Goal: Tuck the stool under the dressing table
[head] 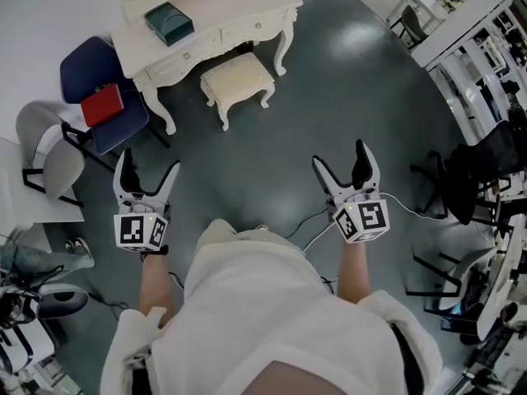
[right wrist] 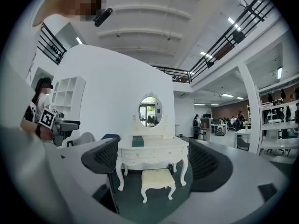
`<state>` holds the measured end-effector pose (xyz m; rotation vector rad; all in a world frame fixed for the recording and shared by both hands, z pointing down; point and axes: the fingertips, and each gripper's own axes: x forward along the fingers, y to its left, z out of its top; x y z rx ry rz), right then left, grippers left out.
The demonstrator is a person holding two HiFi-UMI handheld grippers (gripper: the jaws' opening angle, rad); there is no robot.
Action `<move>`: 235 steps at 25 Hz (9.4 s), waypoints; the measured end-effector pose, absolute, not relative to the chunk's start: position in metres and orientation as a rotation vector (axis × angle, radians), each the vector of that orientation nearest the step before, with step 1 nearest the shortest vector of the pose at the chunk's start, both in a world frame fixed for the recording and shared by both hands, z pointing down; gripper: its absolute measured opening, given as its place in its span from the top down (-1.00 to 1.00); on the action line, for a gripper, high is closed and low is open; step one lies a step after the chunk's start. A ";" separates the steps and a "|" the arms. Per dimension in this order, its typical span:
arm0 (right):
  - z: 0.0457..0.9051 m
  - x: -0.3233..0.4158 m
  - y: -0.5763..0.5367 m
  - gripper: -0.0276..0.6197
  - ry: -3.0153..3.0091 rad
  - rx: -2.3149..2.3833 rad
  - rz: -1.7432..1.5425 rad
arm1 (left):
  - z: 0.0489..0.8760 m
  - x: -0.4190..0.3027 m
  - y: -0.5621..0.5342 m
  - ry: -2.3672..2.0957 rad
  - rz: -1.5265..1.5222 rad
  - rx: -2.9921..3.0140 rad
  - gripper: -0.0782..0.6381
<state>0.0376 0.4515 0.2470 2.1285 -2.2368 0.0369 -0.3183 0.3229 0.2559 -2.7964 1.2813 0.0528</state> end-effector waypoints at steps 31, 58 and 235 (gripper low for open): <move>0.262 0.093 0.075 -0.49 -2.261 2.020 0.249 | 0.317 -0.140 -0.067 0.982 0.059 -3.121 -0.61; 0.476 0.171 -0.066 -0.48 -2.394 1.442 0.709 | 0.482 -0.058 -0.129 1.355 -0.395 -3.060 -0.61; 0.927 0.164 -0.341 -0.18 -1.848 1.198 0.463 | 0.940 -0.080 -0.308 1.931 -0.932 -3.053 -0.33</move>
